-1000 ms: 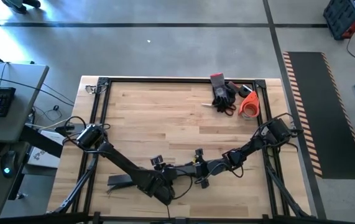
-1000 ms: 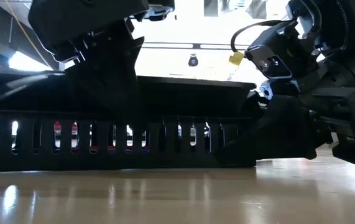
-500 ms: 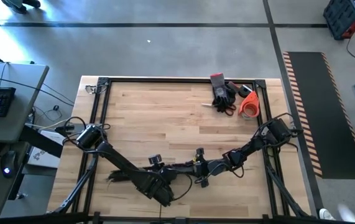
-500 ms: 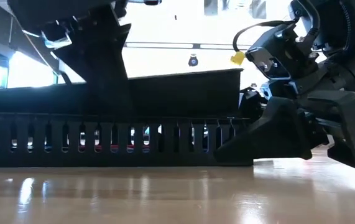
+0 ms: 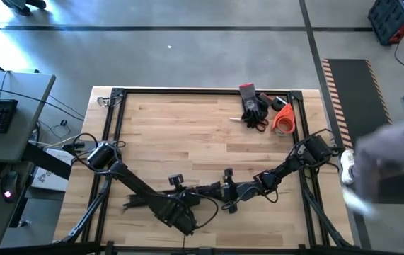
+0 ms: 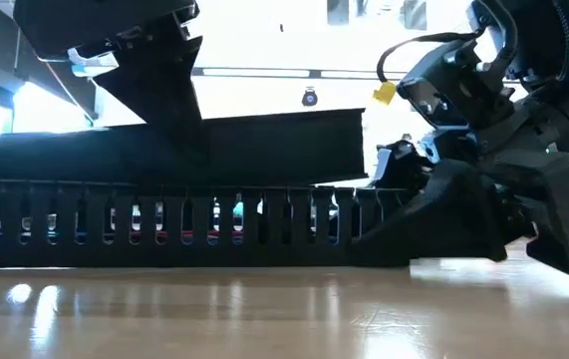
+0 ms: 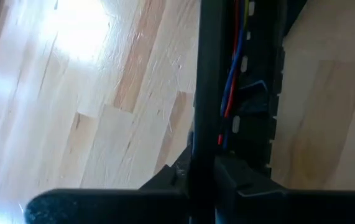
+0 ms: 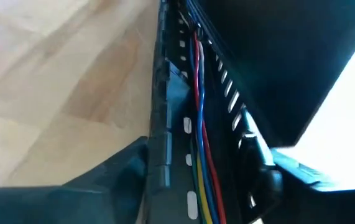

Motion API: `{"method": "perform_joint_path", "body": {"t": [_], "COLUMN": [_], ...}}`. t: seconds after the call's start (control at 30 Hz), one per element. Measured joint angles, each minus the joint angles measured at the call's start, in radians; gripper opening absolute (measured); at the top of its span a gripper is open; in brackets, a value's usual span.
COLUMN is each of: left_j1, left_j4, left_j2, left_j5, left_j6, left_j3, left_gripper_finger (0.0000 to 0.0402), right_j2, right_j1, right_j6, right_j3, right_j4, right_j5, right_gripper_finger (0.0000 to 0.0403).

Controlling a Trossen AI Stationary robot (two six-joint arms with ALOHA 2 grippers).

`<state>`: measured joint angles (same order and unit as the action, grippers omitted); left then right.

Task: Ziptie cables
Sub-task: Close the black cable duct with the black cable duct cover

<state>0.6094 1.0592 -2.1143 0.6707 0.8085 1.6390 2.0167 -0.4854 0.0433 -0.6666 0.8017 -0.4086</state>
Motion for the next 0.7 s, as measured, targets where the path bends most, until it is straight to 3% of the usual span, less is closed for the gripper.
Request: {"method": "perform_joint_path", "body": {"t": [0.27,0.7], "left_j1": [0.006,0.048], "left_j4": [0.105,0.216], "left_j2": [0.000,0.002], "left_j5": [0.042,0.101], "left_j6": [0.001,0.002], "left_j3": [0.089,0.273], "left_gripper_finger": [0.0003,0.0003], "right_j2": [-0.006,-0.175], "right_j1": [0.006,0.010], "right_j6": [-0.019,-0.031], "right_j3": [0.001,0.002], "right_j4": [-0.028,-0.380], "right_j5": [-0.038,-0.189], "right_gripper_finger": [0.0326,0.0326]}}
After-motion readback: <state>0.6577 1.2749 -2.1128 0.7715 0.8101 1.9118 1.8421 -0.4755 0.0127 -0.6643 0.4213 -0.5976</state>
